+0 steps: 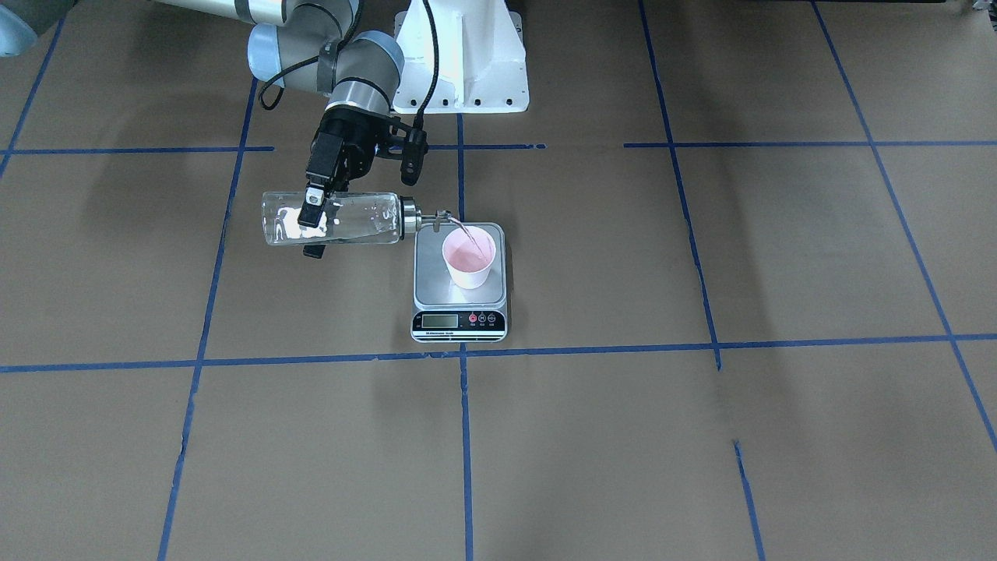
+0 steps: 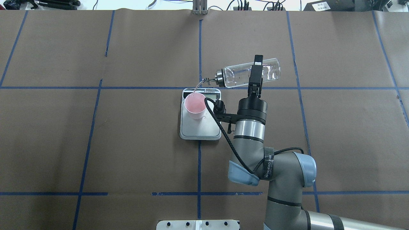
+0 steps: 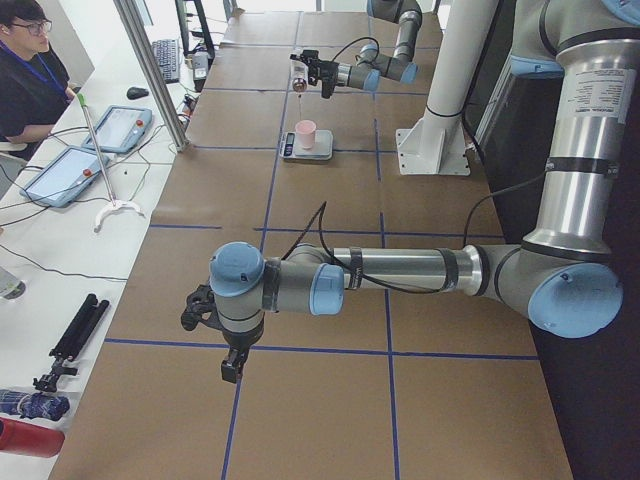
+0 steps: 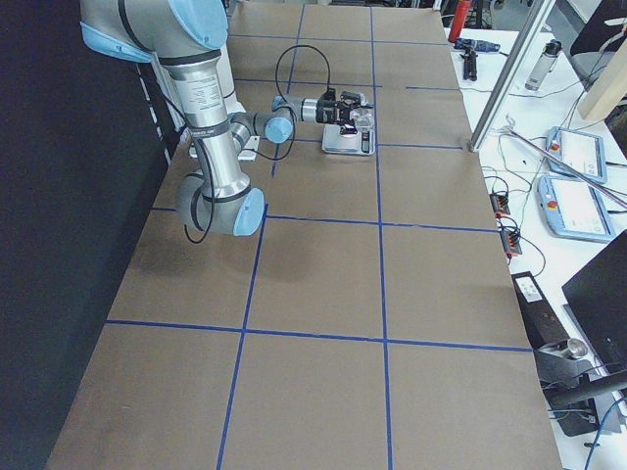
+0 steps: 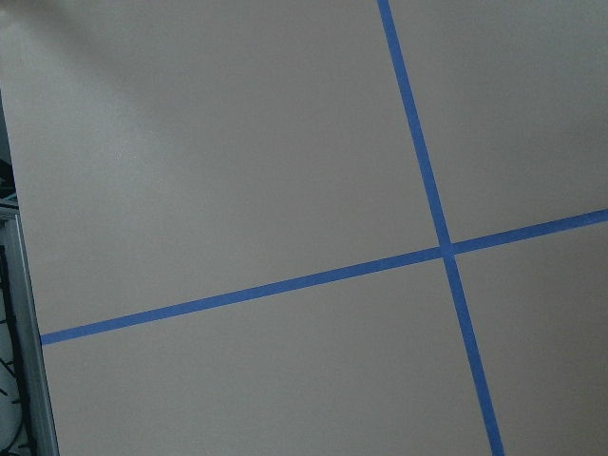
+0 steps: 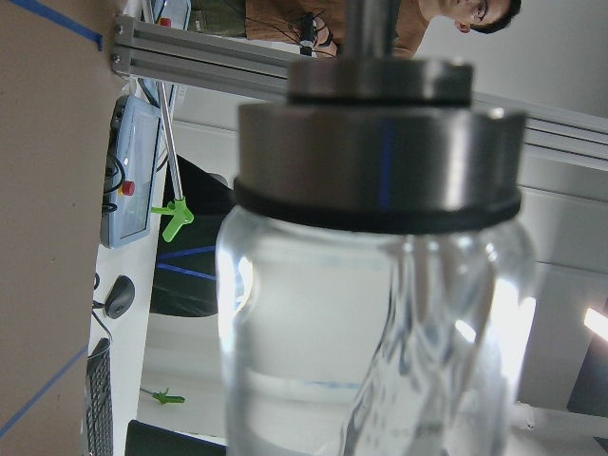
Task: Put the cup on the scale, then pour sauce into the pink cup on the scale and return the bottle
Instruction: 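Hold the tilted bottle over the cup to pour sauce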
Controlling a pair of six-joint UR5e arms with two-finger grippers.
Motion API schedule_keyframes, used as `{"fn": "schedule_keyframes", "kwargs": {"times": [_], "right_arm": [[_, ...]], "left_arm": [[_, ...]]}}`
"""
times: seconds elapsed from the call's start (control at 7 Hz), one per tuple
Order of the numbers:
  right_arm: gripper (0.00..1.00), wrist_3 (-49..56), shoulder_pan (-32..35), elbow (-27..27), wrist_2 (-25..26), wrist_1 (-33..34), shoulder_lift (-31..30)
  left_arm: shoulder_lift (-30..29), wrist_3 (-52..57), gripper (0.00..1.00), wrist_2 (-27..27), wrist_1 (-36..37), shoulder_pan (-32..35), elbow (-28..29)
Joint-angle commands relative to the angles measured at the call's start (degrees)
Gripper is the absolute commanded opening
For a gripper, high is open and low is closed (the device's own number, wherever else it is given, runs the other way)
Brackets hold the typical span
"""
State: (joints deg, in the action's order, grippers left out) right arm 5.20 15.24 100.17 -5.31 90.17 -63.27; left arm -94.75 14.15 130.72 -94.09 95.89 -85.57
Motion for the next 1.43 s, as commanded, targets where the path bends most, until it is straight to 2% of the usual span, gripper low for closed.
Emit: {"fn": "schedule_keyframes", "kwargs": {"times": [0.0, 0.86, 1.29], "right_arm": [[0.0, 1.4, 0.05, 0.03, 0.74, -0.08, -0.88], [0.0, 1.13, 0.05, 0.03, 0.83, -0.35, -1.5], [0.0, -2.27, -0.12, -0.15, 0.65, -0.87, -1.59]], "left_arm": [[-0.17, -0.09, 1.0, 0.5, -0.04, 0.0, 0.67], [-0.26, -0.09, 1.0, 0.5, -0.3, 0.0, 1.02], [-0.44, -0.09, 1.0, 0.5, -0.39, 0.0, 1.02]]}}
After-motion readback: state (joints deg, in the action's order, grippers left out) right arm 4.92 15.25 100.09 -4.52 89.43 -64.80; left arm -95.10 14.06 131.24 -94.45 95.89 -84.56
